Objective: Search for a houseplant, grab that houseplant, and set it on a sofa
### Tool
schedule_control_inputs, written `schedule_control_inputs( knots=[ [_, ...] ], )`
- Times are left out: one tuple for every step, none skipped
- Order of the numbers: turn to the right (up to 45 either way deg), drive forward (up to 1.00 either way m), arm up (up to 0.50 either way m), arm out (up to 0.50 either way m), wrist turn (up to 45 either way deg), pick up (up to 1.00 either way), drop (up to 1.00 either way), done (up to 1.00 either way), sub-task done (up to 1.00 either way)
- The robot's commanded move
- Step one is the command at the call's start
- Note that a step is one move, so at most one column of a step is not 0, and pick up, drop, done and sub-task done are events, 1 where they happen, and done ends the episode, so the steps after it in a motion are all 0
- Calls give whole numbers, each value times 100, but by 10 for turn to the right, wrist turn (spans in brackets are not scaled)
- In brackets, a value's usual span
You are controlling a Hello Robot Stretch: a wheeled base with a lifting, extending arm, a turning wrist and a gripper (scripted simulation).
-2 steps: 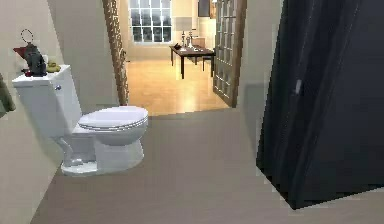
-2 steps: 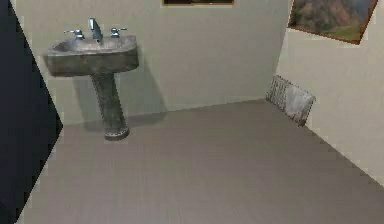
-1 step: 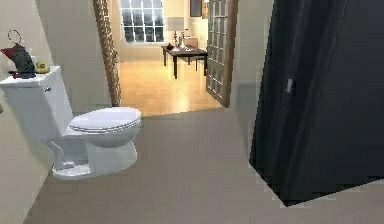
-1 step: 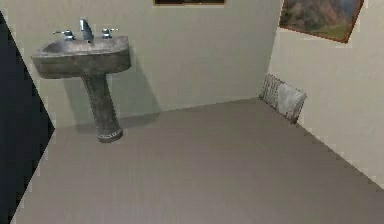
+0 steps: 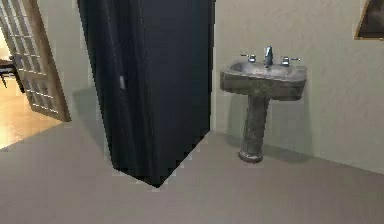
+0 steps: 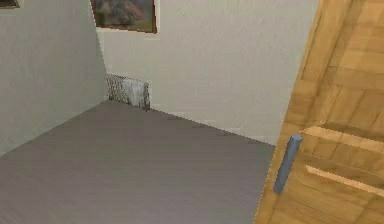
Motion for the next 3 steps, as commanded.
schedule_control_inputs(
  knots=[
    [0,30,0,0,0,0,0,0,0],
    [-450,0,0,0,0,0,0,0,0],
    [-30,0,0,0,0,0,0,0,0]
  ],
)
